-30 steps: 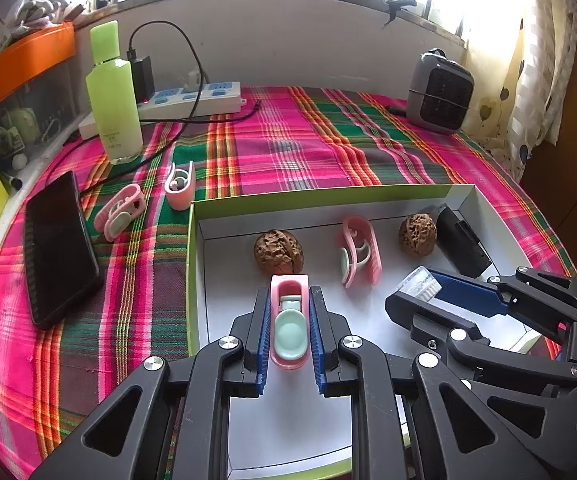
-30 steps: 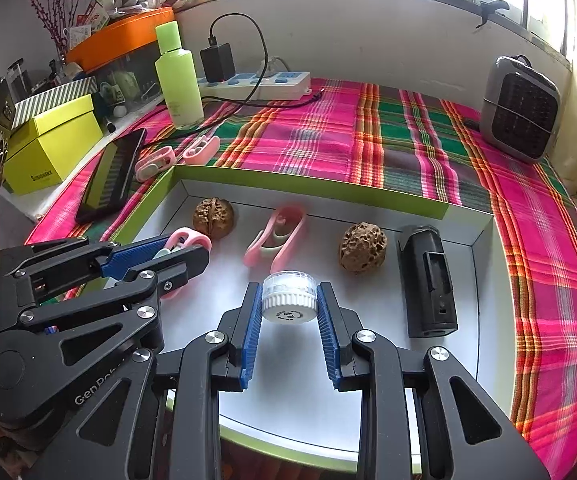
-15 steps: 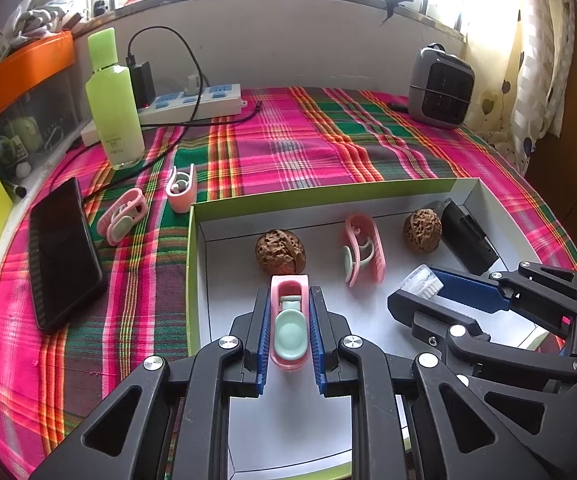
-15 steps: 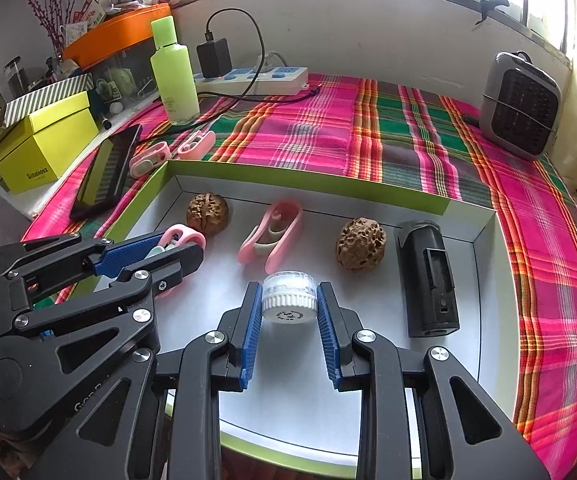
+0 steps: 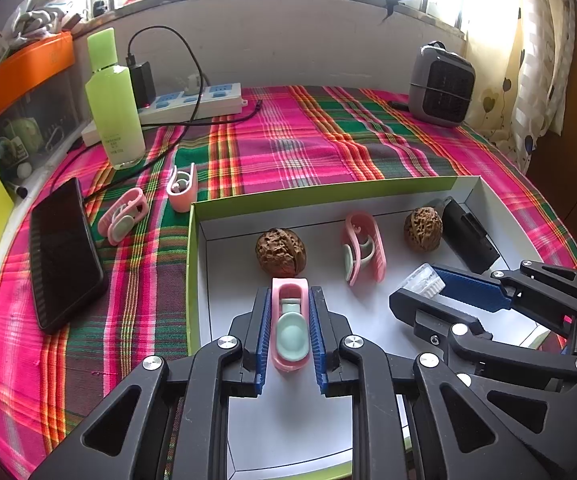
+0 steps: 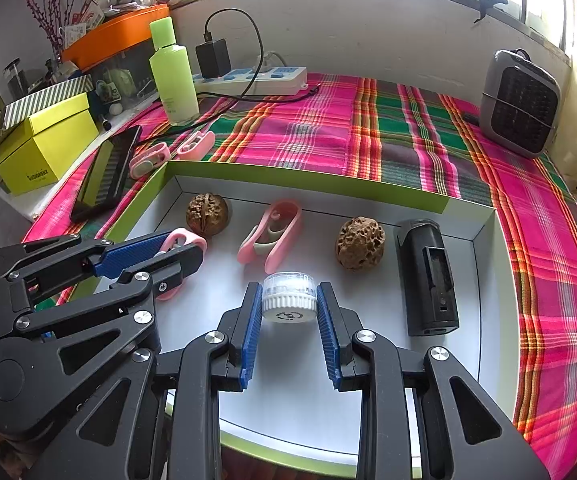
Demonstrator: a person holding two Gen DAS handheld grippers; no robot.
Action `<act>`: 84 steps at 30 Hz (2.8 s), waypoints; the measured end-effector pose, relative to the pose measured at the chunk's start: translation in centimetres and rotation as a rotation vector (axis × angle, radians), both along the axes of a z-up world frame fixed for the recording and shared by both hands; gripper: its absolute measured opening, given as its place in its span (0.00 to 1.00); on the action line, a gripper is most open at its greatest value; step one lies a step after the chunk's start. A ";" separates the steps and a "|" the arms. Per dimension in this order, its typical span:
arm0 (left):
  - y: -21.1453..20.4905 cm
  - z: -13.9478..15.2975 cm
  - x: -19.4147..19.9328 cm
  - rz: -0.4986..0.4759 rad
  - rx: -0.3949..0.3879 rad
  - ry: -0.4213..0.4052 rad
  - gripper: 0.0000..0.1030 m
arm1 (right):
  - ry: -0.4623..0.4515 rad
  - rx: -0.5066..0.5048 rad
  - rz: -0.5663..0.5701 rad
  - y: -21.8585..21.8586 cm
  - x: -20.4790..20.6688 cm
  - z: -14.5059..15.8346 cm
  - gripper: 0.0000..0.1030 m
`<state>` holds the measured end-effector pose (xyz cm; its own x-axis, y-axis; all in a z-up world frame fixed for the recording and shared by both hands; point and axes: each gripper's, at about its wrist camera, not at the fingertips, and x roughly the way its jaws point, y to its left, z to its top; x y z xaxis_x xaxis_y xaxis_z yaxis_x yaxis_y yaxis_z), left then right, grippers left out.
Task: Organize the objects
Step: 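Open the left gripper to drop the pink clip holder while the right gripper releases the white jar, then withdraw both grippers from the box toward the black disc and green spool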
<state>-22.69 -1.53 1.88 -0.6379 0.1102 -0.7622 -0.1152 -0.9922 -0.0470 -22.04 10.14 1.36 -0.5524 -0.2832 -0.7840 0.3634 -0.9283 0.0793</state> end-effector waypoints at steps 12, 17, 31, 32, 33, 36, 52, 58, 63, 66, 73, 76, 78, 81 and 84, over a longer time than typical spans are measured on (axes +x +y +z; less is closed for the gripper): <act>0.0 0.1 0.0 0.002 -0.001 0.000 0.23 | -0.003 -0.001 -0.009 0.2 0.0 -0.1 0.28; 0.0 0.1 0.0 0.000 0.002 -0.002 0.26 | 0.001 0.002 -0.015 0.3 0.1 0.0 0.28; -0.2 0.6 0.6 0.008 -0.001 -0.003 0.34 | 0.004 -0.006 -0.022 0.9 0.3 0.4 0.37; -0.2 0.7 0.7 0.012 -0.004 -0.001 0.36 | 0.006 -0.007 -0.023 1.0 0.3 0.5 0.38; -0.3 0.8 0.8 0.015 -0.006 0.001 0.36 | 0.008 -0.009 -0.023 1.0 0.4 0.6 0.40; -0.6 1.0 1.0 0.022 0.004 0.000 0.38 | 0.009 -0.015 -0.022 1.1 0.5 0.8 0.42; -0.4 2.7 4.2 0.027 0.010 0.030 0.42 | 0.054 -0.014 -0.035 2.0 3.1 2.2 0.42; -0.3 3.3 5.9 0.032 0.009 0.046 0.42 | 0.072 -0.022 -0.048 2.6 4.6 2.8 0.43; -0.1 3.7 7.5 0.033 0.025 0.056 0.42 | 0.090 -0.020 -0.051 2.7 6.3 3.3 0.42; 0.2 3.7 8.5 0.025 0.025 0.060 0.42 | 0.103 -0.016 -0.050 2.8 7.3 3.5 0.42; 0.6 3.4 10.3 0.019 0.040 0.055 0.42 | 0.113 -0.024 -0.064 3.5 9.1 3.4 0.42; 0.8 3.3 10.9 0.015 0.044 0.056 0.42 | 0.116 -0.027 -0.074 3.9 9.8 3.3 0.43; 0.9 3.3 11.3 0.010 0.048 0.057 0.42 | 0.114 -0.033 -0.085 4.4 10.2 3.2 0.43; 1.0 3.0 11.9 0.005 0.066 0.054 0.42 | 0.115 -0.036 -0.099 5.0 10.8 3.0 0.43; 1.0 2.7 12.5 -0.001 0.087 0.050 0.42 | 0.120 -0.042 -0.106 5.7 11.3 3.0 0.43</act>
<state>-10.22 -0.56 4.54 -0.6746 0.1754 -0.7170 -0.1204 -0.9845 -0.1275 -10.78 15.83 4.32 -0.6697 -0.2494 -0.6995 0.2726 -0.9587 0.0809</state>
